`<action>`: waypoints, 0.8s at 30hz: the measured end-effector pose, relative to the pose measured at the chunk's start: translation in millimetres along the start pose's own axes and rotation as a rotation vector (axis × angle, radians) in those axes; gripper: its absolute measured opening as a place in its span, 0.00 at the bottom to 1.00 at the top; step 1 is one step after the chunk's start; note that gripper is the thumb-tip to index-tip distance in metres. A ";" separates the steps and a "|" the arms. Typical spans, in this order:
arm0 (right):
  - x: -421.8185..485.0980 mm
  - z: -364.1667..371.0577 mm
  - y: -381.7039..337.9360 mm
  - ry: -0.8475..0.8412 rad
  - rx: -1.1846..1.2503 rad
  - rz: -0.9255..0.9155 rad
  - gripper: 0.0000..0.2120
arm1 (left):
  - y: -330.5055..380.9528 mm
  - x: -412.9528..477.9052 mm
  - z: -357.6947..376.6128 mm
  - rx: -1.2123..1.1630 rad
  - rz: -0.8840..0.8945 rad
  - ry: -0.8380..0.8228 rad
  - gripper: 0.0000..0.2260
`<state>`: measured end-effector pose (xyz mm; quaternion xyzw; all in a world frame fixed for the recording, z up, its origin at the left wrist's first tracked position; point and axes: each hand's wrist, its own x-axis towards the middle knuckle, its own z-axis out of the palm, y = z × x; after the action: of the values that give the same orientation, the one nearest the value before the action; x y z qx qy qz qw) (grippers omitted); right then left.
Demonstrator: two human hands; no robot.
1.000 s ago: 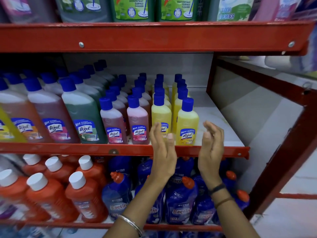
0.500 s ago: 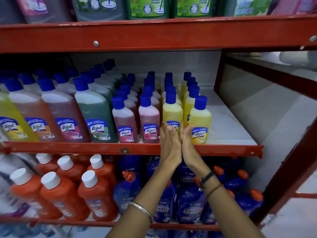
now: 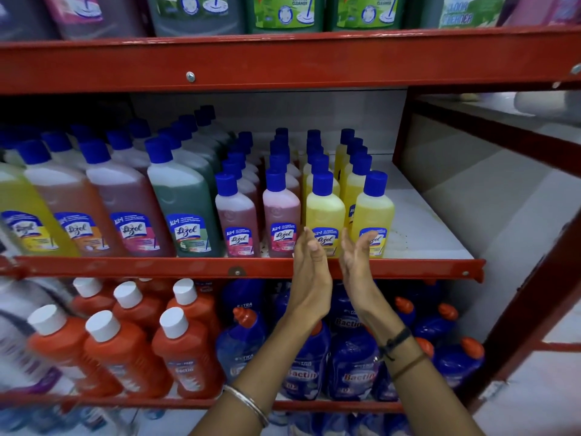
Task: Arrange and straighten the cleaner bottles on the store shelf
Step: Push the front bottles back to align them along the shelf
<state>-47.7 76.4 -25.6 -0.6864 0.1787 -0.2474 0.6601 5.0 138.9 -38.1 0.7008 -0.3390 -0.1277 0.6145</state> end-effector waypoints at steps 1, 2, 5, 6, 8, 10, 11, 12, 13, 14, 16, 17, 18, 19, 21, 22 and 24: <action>-1.2 2.2 1.4 0.029 -0.009 0.001 0.66 | -1.1 -1.1 -2.4 -0.012 0.017 0.018 0.49; -3.8 5.1 3.4 0.071 -0.030 -0.011 0.65 | -2.3 -2.9 -5.0 -0.034 0.045 0.060 0.47; -15.5 19.0 12.8 0.184 -0.103 -0.161 0.56 | -3.4 -6.8 -15.5 -0.128 0.119 0.243 0.41; -18.0 25.6 14.1 0.175 -0.102 -0.202 0.55 | -3.2 -6.0 -20.1 -0.152 0.115 0.277 0.41; -16.6 38.5 13.3 0.081 -0.103 -0.195 0.55 | -3.4 -1.0 -29.0 -0.179 0.066 0.277 0.47; -8.8 50.6 9.9 0.005 -0.146 -0.139 0.58 | -3.9 5.9 -38.1 -0.162 0.002 0.213 0.51; -4.1 55.3 7.8 -0.011 -0.176 -0.112 0.60 | -5.5 9.8 -40.9 -0.136 -0.026 0.179 0.51; 0.6 60.0 5.5 -0.014 -0.204 -0.089 0.62 | -5.7 12.8 -43.4 -0.106 -0.046 0.152 0.50; 5.1 63.6 3.7 -0.008 -0.225 -0.070 0.64 | -6.0 15.6 -45.4 -0.073 -0.059 0.131 0.49; 8.3 66.3 2.1 0.001 -0.236 -0.053 0.65 | -6.8 17.6 -46.9 -0.038 -0.067 0.109 0.51; 12.4 70.2 -0.7 0.022 -0.225 -0.025 0.67 | -10.6 20.1 -49.6 0.039 -0.073 0.067 0.56; 12.8 71.1 -1.7 0.027 -0.218 -0.020 0.67 | -12.2 20.6 -50.4 0.068 -0.070 0.056 0.57; 13.0 72.8 -2.3 0.032 -0.217 -0.023 0.67 | -12.9 20.6 -52.3 0.086 -0.068 0.041 0.57; 14.0 74.4 -1.3 0.042 -0.221 -0.027 0.67 | -11.5 19.7 -53.8 0.095 -0.072 0.024 0.56; 16.6 75.7 1.5 0.067 -0.214 -0.036 0.67 | -7.4 17.8 -55.8 0.071 -0.092 0.017 0.51; 17.8 76.1 3.4 0.079 -0.193 -0.034 0.66 | -5.5 16.8 -57.0 0.043 -0.111 0.025 0.47; 17.9 74.6 6.7 0.090 -0.132 -0.017 0.65 | -2.9 14.1 -59.6 0.011 -0.119 0.021 0.44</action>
<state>10.4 126.8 -30.9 -0.7179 0.2183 -0.2714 0.6028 51.8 176.2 -24.9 0.7245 -0.2910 -0.1550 0.6053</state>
